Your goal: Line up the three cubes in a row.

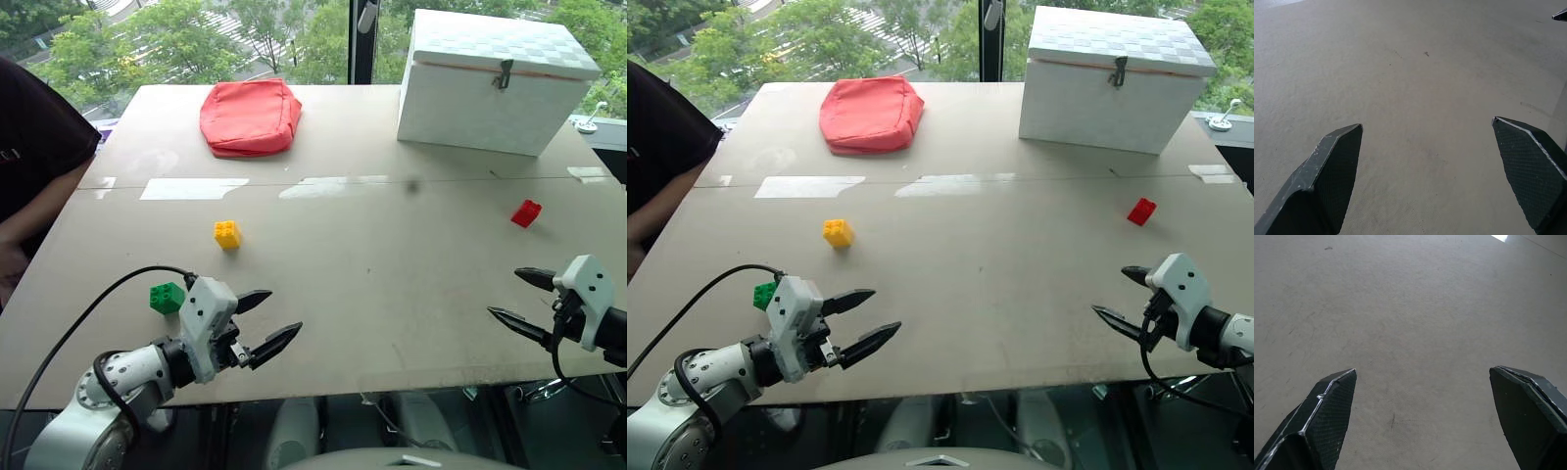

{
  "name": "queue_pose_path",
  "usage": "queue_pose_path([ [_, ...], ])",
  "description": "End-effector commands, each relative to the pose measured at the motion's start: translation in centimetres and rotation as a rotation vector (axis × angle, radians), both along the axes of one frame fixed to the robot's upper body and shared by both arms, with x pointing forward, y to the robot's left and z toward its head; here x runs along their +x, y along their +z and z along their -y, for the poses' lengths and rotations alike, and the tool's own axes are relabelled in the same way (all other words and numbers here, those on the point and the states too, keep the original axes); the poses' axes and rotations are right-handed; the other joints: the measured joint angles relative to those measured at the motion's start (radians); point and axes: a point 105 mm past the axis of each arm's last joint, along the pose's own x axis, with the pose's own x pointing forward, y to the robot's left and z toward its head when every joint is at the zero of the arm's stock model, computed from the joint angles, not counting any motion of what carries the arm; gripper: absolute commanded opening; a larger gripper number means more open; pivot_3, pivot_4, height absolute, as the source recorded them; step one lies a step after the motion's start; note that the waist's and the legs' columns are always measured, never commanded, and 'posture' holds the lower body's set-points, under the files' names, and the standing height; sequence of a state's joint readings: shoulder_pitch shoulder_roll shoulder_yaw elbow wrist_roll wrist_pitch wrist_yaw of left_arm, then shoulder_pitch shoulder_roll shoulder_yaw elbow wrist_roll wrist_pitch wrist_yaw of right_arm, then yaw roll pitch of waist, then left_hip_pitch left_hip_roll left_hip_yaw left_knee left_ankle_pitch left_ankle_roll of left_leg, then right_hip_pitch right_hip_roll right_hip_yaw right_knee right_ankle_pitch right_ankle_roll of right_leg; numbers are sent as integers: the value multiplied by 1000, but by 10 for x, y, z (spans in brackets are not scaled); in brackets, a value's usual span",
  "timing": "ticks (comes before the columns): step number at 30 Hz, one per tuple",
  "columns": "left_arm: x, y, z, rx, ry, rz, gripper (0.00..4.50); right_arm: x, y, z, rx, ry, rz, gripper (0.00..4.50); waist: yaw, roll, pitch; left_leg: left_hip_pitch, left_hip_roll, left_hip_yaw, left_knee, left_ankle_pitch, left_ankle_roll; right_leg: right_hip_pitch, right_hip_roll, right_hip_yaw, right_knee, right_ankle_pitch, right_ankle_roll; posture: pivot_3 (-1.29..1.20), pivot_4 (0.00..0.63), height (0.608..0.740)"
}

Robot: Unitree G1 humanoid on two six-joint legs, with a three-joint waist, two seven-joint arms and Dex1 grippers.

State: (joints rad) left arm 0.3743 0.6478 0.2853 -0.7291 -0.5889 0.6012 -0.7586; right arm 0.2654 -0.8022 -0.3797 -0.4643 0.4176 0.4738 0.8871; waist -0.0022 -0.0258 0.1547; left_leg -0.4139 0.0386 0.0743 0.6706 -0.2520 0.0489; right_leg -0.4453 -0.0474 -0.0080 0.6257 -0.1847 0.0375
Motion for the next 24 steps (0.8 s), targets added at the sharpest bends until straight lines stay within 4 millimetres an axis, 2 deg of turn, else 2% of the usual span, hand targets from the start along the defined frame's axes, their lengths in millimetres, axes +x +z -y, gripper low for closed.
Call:
queue_pose_path([
  [1,2,8,5,-4,-15,63,4318,2,8,-3,-4,-2,46,4500,0,0,0,0,0,0,0,0,0,0,0,0,0,0,0,0,150,740],
  [5,13,14,10,-34,-8,116,4318,12,17,-12,17,-65,129,4500,3,0,0,0,0,0,0,0,0,0,0,0,0,0,0,0,150,740],
  [7,20,25,17,-60,-18,150,4318,30,33,-22,149,-200,172,4500,-1,0,0,0,0,0,0,0,0,0,0,0,0,0,0,0,150,740],
  [9,25,36,27,-68,-53,186,4318,53,45,-26,141,-368,218,4500,-10,0,0,0,1,0,1,0,0,0,1,0,1,2,-2,0,150,740],
  [11,29,47,38,-73,-87,225,4318,74,51,-17,67,-565,238,4500,-9,0,-1,0,1,0,2,0,0,0,1,0,1,3,-3,0,150,740],
  [16,27,67,69,-52,-281,306,4318,109,51,15,97,-1010,167,4500,0,0,-1,-1,-1,0,1,1,-1,-1,1,0,1,5,-7,0,150,740],
  [19,28,79,81,-61,-357,341,4318,124,50,28,129,-1136,110,4500,3,0,-1,-3,-3,0,0,1,-1,-1,1,0,0,5,-7,0,150,740],
  [24,32,87,86,-62,-378,365,4318,140,50,49,159,-1260,67,4500,-6,1,0,-2,-3,0,0,1,0,-1,2,0,0,6,-4,0,150,740],
])
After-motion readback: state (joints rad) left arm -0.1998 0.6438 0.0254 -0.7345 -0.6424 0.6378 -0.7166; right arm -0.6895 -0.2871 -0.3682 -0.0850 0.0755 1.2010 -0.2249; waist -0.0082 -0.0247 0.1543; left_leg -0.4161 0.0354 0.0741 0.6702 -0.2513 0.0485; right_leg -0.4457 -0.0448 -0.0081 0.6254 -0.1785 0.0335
